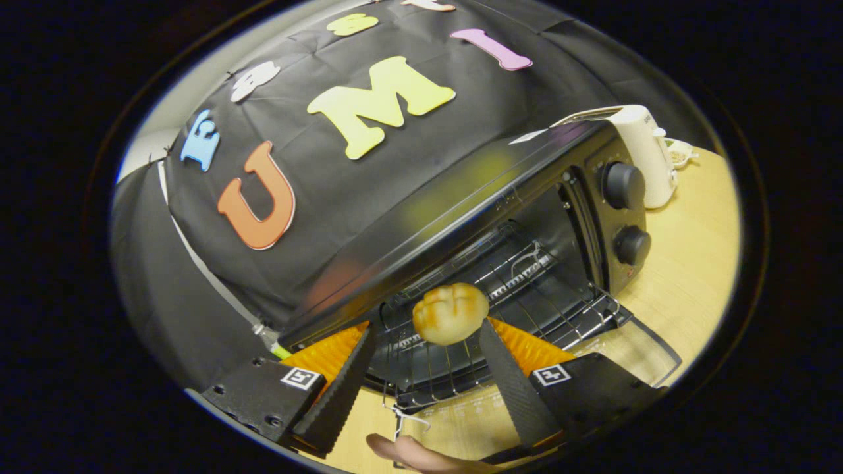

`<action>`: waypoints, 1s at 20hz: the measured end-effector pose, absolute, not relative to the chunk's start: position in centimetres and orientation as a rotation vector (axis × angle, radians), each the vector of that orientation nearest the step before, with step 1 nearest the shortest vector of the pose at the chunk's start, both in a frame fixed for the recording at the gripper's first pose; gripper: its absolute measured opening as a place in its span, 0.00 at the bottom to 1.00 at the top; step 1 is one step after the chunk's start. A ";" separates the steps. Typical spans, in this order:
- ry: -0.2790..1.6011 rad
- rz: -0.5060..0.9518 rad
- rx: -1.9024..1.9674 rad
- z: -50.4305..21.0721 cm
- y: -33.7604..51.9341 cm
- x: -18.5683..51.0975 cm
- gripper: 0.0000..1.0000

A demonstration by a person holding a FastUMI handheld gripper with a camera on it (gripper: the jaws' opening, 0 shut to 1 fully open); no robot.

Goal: Open the toaster oven, put the food inside, and close the toaster oven door.

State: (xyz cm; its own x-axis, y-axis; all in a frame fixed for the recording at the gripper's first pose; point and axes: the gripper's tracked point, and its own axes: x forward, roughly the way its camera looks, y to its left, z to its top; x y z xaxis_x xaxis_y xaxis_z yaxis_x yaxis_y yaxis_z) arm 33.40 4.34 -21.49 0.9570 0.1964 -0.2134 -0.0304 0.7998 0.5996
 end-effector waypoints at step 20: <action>0.458 0.143 0.175 -29.5 3.4 18.5 1.00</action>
State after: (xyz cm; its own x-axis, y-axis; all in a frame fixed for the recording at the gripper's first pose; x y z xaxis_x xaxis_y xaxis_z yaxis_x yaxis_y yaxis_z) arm 18.53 3.39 -29.54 0.8875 0.1760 -0.4259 -0.0978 0.9750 0.1993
